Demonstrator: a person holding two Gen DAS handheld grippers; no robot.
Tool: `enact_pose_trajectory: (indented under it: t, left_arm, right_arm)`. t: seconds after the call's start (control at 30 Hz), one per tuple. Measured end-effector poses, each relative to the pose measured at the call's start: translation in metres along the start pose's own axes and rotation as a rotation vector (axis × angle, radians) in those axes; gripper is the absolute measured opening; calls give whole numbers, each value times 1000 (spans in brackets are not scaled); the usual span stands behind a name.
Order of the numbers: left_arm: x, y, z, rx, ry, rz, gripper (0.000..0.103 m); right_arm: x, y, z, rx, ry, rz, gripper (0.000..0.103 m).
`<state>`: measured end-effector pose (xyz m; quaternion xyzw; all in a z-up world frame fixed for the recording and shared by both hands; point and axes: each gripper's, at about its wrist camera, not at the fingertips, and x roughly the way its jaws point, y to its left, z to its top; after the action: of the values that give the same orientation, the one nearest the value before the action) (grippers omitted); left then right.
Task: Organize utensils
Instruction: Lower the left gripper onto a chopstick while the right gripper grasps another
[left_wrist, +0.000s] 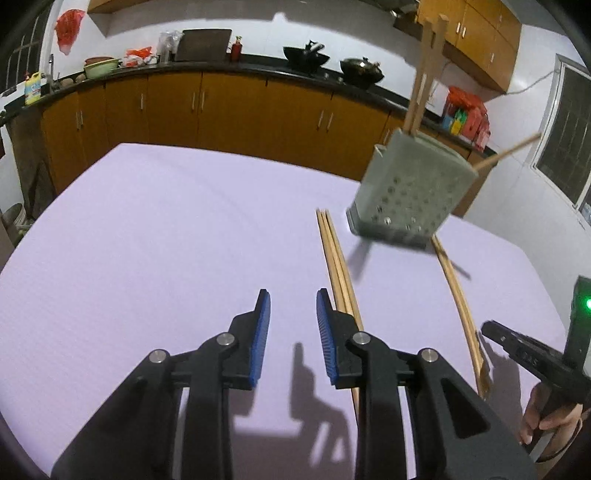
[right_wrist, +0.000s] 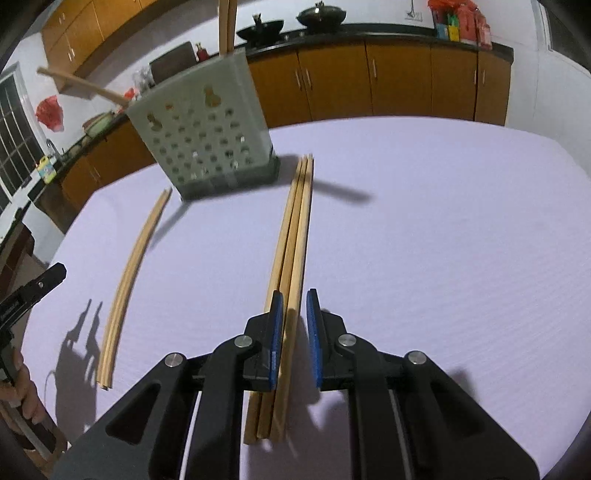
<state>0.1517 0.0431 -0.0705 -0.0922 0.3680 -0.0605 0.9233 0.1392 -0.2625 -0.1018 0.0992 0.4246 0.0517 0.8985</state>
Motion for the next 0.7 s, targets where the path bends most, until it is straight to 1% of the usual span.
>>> enact_pose_trajectory:
  t: [0.03, 0.13, 0.2, 0.27, 0.3, 0.33, 0.37, 0.4, 0.5, 0.7]
  left_arm:
    - [2, -1, -3, 9, 5, -2, 26]
    - [7, -7, -4, 27, 16, -8, 26]
    - [7, -13, -9, 35, 25, -15, 26]
    - [9, -21, -7, 46, 37, -26, 26]
    - [10, -23, -9, 52, 42, -30, 26]
    - [12, -26, -10, 60, 52, -37, 25]
    - [15, -29, -11, 65, 61, -43, 23]
    - [17, -31, -13, 73, 71, -49, 21]
    - [20, -38, -17, 100, 91, -61, 18]
    - [34, -51, -22, 147, 139, -58, 13]
  right_arm:
    - [4, 2, -3, -2, 10, -4, 13]
    - [5, 3, -3, -20, 3, -27, 12]
    - [7, 2, -6, -22, 21, -34, 12]
    - [4, 4, -7, -43, 10, -46, 11]
    - [4, 5, -8, -60, 7, -61, 9]
    - [3, 7, -9, -79, -3, -124, 8]
    - [5, 6, -7, -74, -11, -158, 8]
    - [4, -1, -5, -39, -18, -168, 8]
    - [3, -14, -3, 20, -18, -139, 8]
    - [2, -13, -7, -11, -29, -156, 8]
